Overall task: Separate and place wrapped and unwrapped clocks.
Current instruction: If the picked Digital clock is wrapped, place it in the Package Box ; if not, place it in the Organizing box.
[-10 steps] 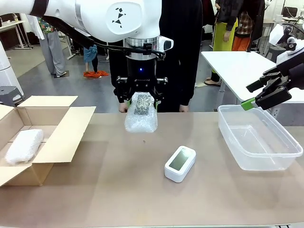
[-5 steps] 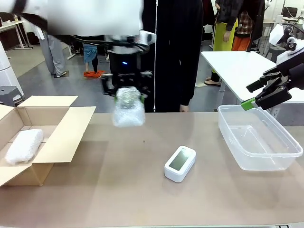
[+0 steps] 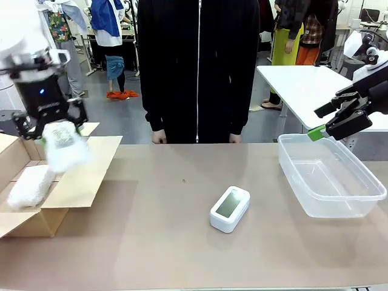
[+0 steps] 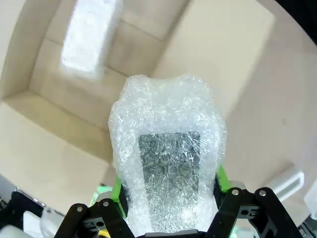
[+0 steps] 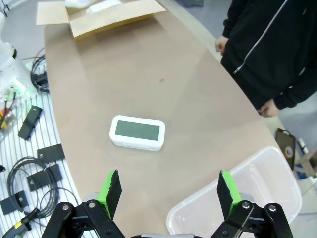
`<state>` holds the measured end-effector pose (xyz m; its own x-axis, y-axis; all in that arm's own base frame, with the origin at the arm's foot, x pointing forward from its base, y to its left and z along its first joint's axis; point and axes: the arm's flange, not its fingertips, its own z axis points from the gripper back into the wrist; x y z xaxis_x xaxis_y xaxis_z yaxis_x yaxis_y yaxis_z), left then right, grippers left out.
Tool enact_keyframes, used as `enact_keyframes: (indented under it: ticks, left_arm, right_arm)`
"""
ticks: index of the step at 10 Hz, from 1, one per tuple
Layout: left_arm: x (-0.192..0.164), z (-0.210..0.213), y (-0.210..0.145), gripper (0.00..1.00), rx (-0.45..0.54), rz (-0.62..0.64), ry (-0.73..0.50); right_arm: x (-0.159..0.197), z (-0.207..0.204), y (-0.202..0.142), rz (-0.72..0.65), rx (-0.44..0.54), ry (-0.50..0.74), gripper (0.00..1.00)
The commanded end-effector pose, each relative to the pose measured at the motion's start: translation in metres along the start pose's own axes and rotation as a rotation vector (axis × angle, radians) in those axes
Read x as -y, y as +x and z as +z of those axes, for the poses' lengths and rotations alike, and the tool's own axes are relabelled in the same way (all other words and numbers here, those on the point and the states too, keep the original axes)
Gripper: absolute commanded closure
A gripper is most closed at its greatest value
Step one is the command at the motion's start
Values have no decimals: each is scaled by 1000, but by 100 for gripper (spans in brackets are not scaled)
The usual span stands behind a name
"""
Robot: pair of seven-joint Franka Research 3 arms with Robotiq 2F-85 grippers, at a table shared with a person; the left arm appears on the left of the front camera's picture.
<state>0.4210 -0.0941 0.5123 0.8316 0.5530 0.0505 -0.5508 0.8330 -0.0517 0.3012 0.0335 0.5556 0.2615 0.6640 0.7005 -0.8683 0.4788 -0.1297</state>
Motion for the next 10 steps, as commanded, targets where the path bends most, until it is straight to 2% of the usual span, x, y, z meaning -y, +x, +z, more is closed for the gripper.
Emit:
enact_keyframes:
  ticks: [1, 3, 4, 5, 10]
  left_arm:
    - [-14, -20, 21, 21, 34, -111, -22]
    - [-28, -34, 46, 21, 49, -165, 8]
    - [-24, -36, 54, 21, 8, -156, -46]
    - [-28, -36, 38, 21, 27, -124, 5]
    - [-28, -36, 38, 21, 27, -124, 5]
  right_arm:
    - [2, -2, -1, 2, 15, 21, 0]
    - [2, -2, -1, 2, 15, 21, 0]
    - [2, -2, -1, 2, 15, 21, 0]
    - [2, -2, -1, 2, 15, 21, 0]
    - [2, -2, -1, 2, 15, 21, 0]
